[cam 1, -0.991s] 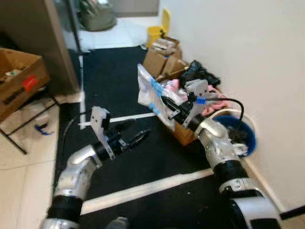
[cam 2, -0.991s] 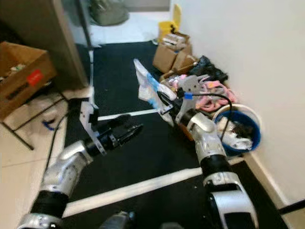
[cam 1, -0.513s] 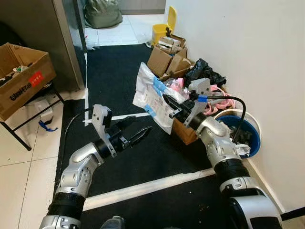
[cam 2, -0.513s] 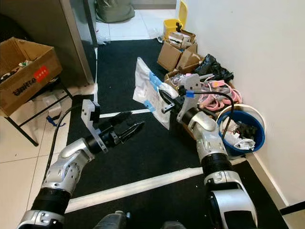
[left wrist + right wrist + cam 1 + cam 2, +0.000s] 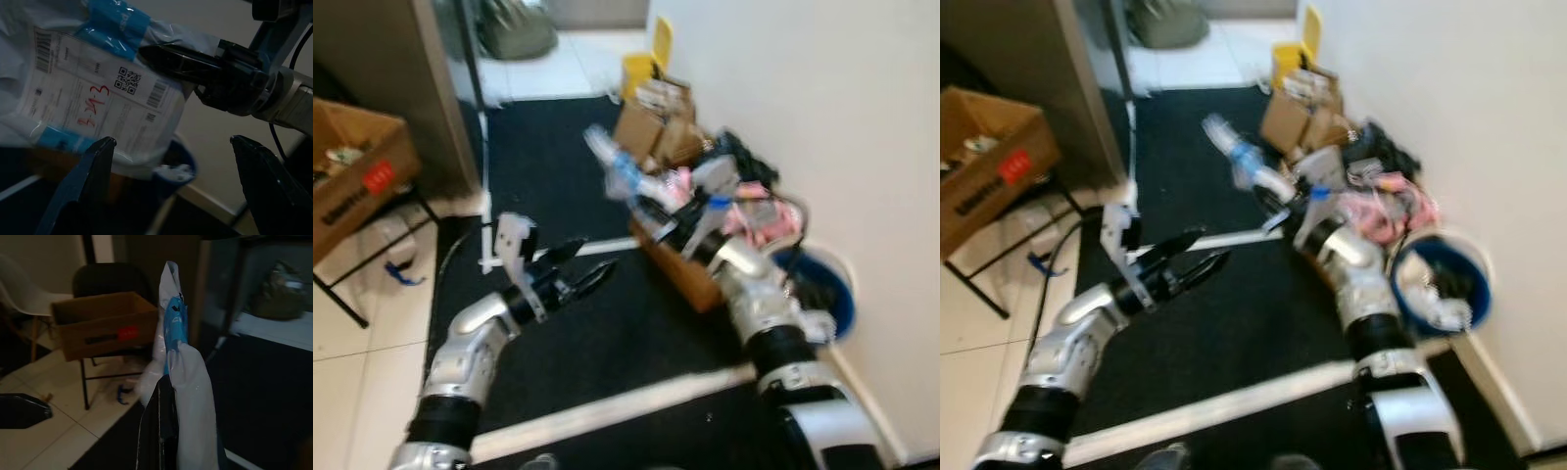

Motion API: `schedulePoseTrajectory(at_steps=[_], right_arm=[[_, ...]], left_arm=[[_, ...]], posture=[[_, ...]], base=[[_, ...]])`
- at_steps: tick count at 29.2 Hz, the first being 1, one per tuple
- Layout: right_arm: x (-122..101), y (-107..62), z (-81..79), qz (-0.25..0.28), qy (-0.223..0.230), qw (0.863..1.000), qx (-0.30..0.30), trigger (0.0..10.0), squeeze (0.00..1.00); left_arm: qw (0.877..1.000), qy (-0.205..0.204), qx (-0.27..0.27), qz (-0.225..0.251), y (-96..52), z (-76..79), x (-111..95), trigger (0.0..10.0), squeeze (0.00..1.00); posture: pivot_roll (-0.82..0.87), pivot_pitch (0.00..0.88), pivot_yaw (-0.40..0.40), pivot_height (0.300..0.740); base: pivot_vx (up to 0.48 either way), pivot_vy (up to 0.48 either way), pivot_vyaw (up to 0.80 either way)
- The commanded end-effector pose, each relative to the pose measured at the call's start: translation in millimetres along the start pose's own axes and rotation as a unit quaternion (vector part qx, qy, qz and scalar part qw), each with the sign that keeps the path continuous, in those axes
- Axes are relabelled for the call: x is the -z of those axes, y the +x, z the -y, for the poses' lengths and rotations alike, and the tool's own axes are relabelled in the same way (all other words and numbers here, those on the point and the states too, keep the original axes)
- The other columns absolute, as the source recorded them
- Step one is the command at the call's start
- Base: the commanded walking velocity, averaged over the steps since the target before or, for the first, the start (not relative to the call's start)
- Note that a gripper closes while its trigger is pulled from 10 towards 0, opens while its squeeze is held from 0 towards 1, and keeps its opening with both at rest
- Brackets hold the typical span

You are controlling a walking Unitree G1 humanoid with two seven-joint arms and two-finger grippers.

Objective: Picking trash to rubbish bin

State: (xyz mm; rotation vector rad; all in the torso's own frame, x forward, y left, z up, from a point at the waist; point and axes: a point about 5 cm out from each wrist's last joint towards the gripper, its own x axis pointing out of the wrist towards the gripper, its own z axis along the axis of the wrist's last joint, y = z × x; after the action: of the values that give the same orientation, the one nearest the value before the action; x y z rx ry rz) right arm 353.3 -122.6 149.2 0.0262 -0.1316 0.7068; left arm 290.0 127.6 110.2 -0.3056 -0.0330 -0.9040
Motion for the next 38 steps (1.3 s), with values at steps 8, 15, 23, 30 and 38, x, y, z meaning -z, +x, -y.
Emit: schedulePoseTrajectory(at_steps=[8, 15, 23, 30, 38], right_arm=[[2.1, -4.7, 4.5, 0.0, 0.013, 1.0, 0.016, 10.0, 0.0], [1.7, -4.4, 4.6, -0.001, 0.011, 1.0, 0.014, 10.0, 0.0], [1.6, -4.6, 4.7, 0.0, 0.013, 1.0, 0.015, 10.0, 0.0], [1.5, -4.4, 4.5, 0.001, 0.014, 1.0, 0.016, 10.0, 0.0], [0.7, -4.3, 4.0, 0.001, 0.006, 1.0, 0.011, 10.0, 0.0]], left_arm=[[1.0, 0.001, 0.002, -0.012, -0.3, 1.6, 5.0, 10.0, 0.0], [1.0, 0.003, 0.004, -0.012, -0.2, 1.6, 5.0, 10.0, 0.0], [1.0, 0.003, 0.005, -0.013, -0.1, 2.0, 5.3, 10.0, 0.0], [1.0, 0.005, 0.006, -0.014, -0.1, 2.2, 5.4, 10.0, 0.0], [1.0, 0.006, 0.008, -0.015, 0.1, 2.5, 5.5, 10.0, 0.0]], posture=[[-0.02, 0.0, -0.065, 0.74], [-0.02, 0.0, -0.064, 0.74], [-0.02, 0.0, -0.064, 0.74], [-0.02, 0.0, -0.061, 0.74], [-0.02, 0.0, -0.061, 0.74]], base=[[0.324, 0.0, 0.27], [0.324, 0.0, 0.0], [0.324, 0.0, 0.0], [0.324, 0.0, 0.0], [0.324, 0.0, 0.1]])
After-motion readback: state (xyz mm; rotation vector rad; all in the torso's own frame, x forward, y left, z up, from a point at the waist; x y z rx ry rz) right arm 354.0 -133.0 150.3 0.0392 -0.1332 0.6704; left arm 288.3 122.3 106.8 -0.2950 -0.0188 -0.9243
